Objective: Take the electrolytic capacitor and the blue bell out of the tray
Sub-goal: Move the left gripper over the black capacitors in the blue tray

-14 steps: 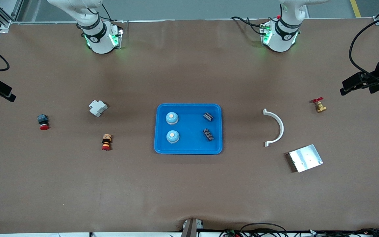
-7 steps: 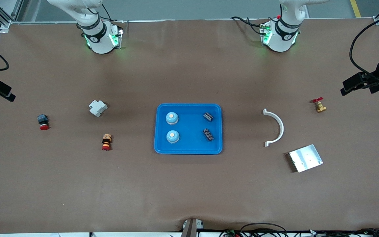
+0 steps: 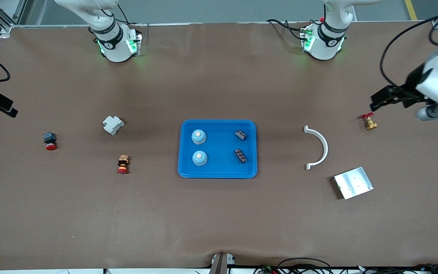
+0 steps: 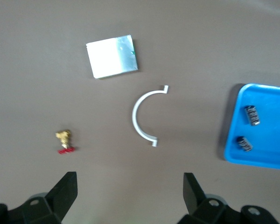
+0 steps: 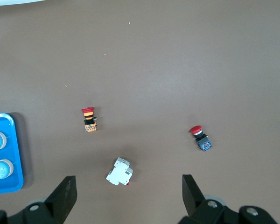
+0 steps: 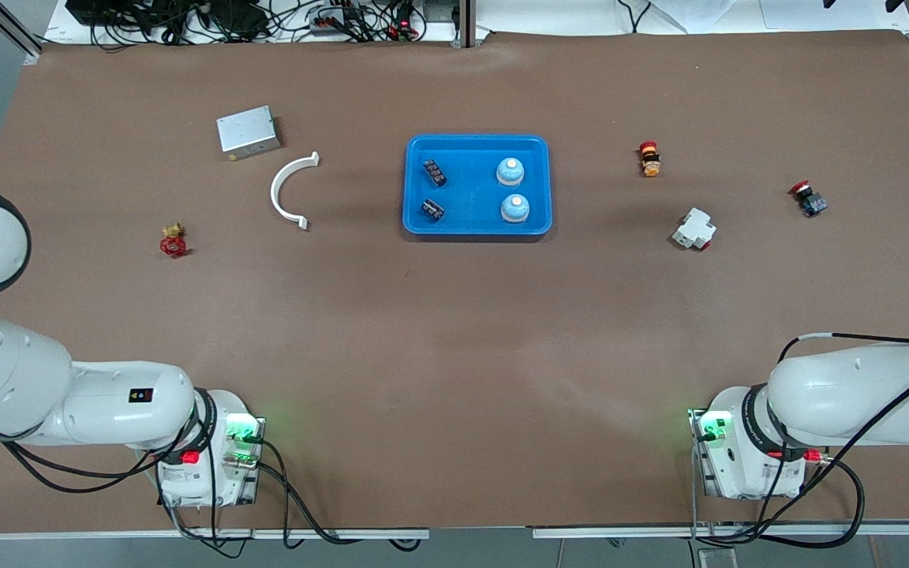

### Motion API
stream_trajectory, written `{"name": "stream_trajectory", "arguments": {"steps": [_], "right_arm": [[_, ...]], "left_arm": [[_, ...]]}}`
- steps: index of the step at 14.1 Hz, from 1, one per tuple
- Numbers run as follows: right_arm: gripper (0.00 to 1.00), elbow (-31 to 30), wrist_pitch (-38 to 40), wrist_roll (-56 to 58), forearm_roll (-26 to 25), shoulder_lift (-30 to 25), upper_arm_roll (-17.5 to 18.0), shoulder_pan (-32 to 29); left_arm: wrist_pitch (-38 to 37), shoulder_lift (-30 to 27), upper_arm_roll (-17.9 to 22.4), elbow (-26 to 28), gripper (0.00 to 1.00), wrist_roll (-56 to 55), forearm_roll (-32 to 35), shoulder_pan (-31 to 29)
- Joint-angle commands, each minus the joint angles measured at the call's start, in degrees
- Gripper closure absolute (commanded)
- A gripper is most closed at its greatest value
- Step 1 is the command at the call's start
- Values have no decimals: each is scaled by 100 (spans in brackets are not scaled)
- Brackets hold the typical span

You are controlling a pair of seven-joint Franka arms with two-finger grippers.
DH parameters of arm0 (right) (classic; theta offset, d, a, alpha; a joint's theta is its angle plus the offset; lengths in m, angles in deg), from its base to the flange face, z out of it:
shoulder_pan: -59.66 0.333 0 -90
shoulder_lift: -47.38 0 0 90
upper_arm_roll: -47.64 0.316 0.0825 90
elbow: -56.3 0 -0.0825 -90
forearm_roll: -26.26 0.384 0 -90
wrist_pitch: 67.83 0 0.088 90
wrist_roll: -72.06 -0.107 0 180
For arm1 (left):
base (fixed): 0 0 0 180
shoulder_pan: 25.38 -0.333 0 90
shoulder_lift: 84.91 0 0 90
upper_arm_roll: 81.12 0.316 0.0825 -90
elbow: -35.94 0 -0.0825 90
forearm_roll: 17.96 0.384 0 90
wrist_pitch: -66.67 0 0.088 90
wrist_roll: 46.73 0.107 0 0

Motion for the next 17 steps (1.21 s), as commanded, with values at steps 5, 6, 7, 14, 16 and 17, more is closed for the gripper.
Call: {"name": "stream_trajectory", "arguments": {"steps": [5,6,7,14,16,17], "right_arm": [[0,-60,28,-30,60,-107,65,-103],[0,-60,28,-30,60,-107,65,-103],[0,-68,28,-38,60,-107,65,-103],[0,-69,28,-21,60,-107,65,-112],[0,-60,36,49,51,-107,65,-112],[0,-51,36,58,25,-107,56,-112]], "left_arm": [[165,703,-579,-54,0,-1861,35,821],[191,861,-571,-62,0,-2133,44,1032],[218,1037,-571,-80,0,-2353,35,1260],[1842,2039,-571,-326,0,-4500,17,1956],[2290,2381,-571,-326,0,-4517,17,2070],[2510,2548,-562,-326,0,-4517,17,2184]]}}
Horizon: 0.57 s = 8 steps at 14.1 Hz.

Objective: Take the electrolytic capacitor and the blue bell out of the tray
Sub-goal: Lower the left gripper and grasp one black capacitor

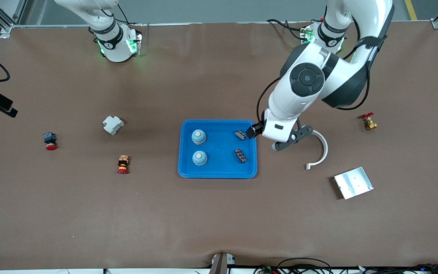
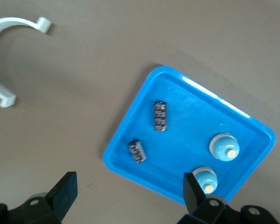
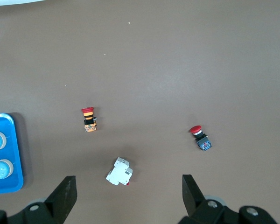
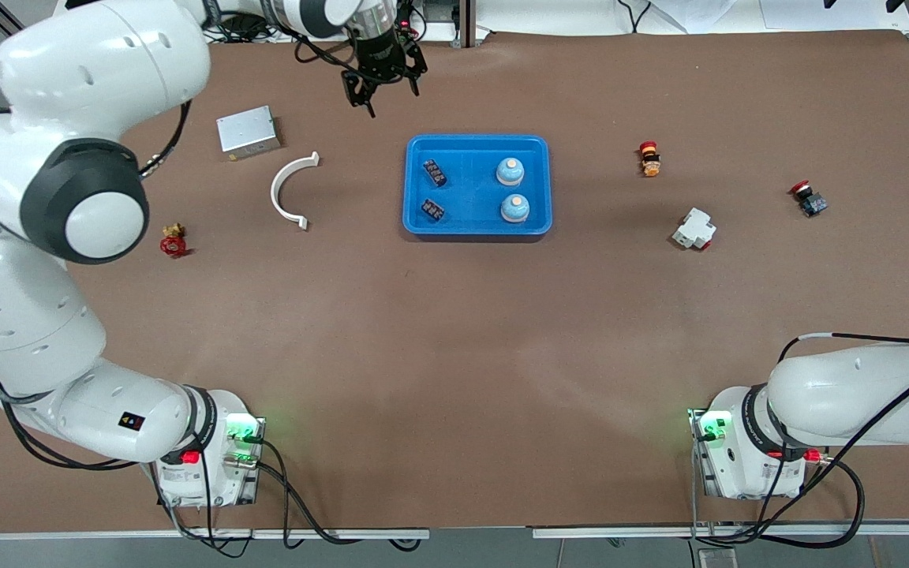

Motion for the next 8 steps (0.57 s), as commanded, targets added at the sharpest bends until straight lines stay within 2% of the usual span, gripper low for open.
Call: {"name": "stream_trajectory", "arguments": {"steps": [1,5,8], "right_arm": [[0,-48,36,55,-12,-98,64,-112],[0,-48,10,64,-47,-98,64,-112],[0,-48,1,64,-47,-89,64,-112]], "left_arm": [[515,596,24,-211,0,-122,17,224],[1105,1273,24,-229,0,-104,60,347],[1211,1442,59,-229,0,-60,87,347]]}}
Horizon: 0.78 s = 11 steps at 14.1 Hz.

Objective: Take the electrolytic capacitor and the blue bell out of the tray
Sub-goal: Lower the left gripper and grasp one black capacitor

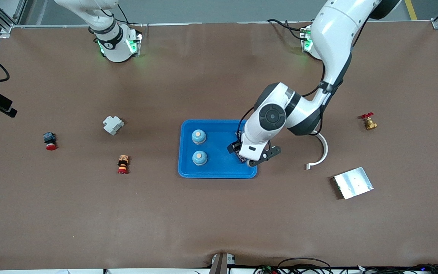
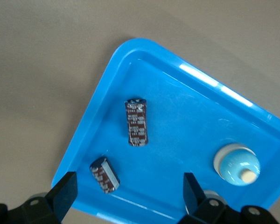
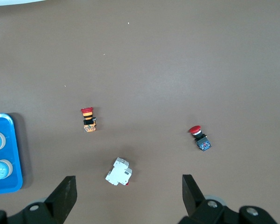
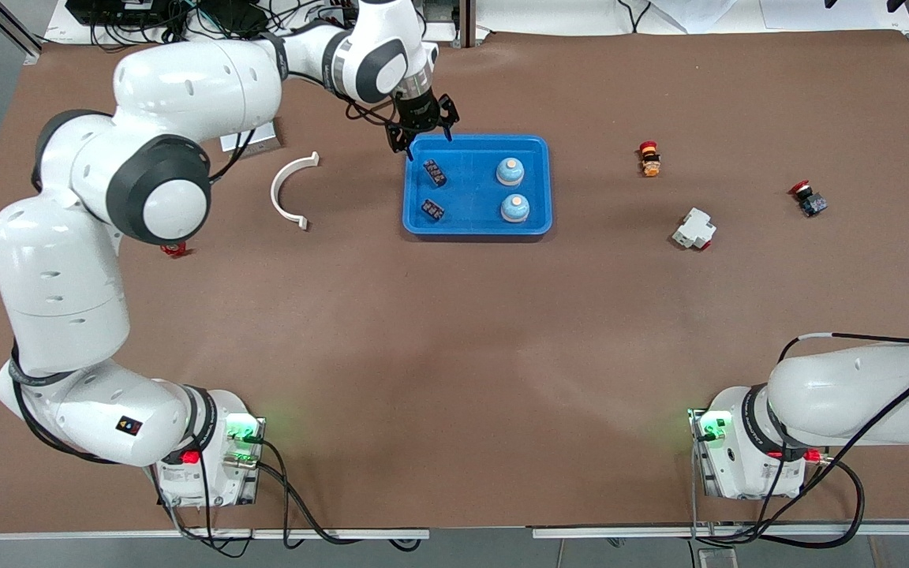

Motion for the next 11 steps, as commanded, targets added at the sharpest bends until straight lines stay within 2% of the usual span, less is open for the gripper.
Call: {"name": "stream_trajectory", "arguments": {"steps": [1,6,11], "right_arm": [[0,-50,2,60,-37,-98,79,-112],[0,-42,-6,156,-46,-89,79,-112],[0,-103,-24,60,-28,-80,88,-94]], "left_arm": [[170,124,41,-175,0,-93,78,27],[1023,405,41,-175,0,-453,60,36],[1059,801,172,-386,0,-463,78,159]]}}
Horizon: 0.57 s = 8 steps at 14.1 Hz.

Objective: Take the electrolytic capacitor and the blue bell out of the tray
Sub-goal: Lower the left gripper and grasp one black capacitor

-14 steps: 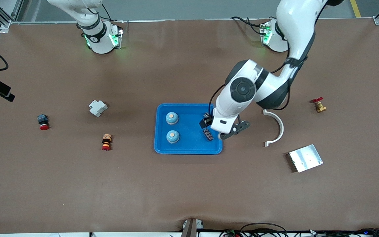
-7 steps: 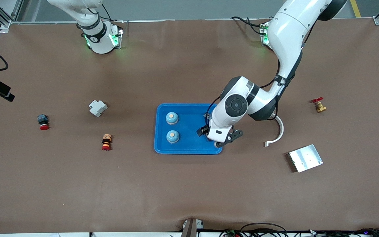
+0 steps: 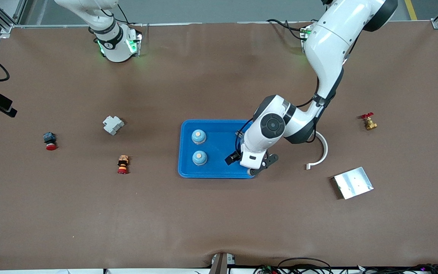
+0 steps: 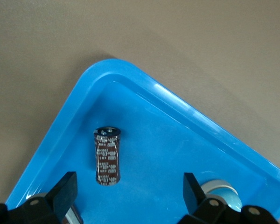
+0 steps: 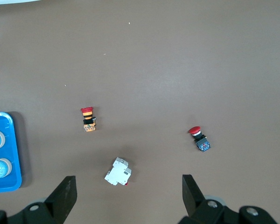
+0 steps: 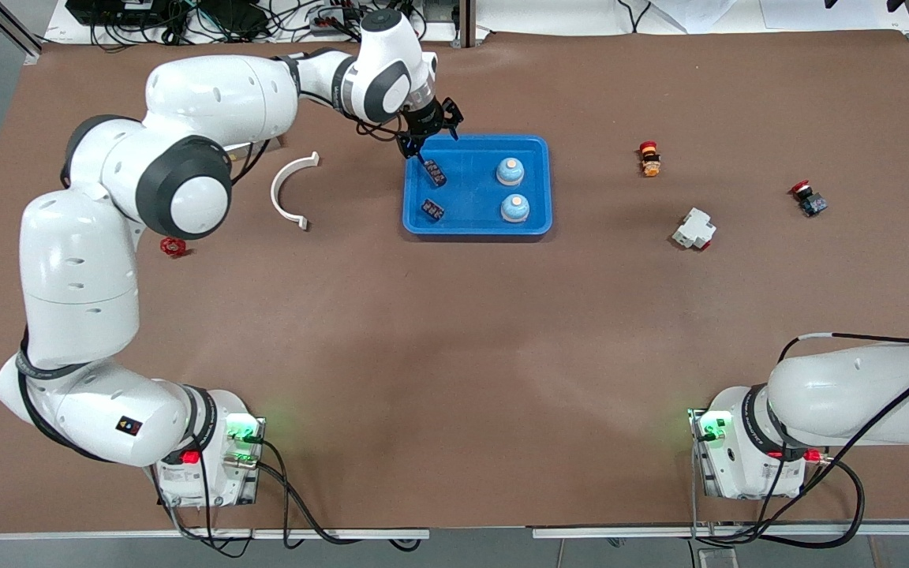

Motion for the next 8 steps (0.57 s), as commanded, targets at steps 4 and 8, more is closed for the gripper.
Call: {"name": "stream_trajectory", "arguments": {"steps": [4,8], "right_arm": [[0,-230,-30,-614,-8,-71,105,151],[0,-328,-118,-1529,36,25,113,556]], "left_arm": [[154,377,238,-246,0,-188,78,259],[364,553,246,-273,0,-347,86,294]]}}
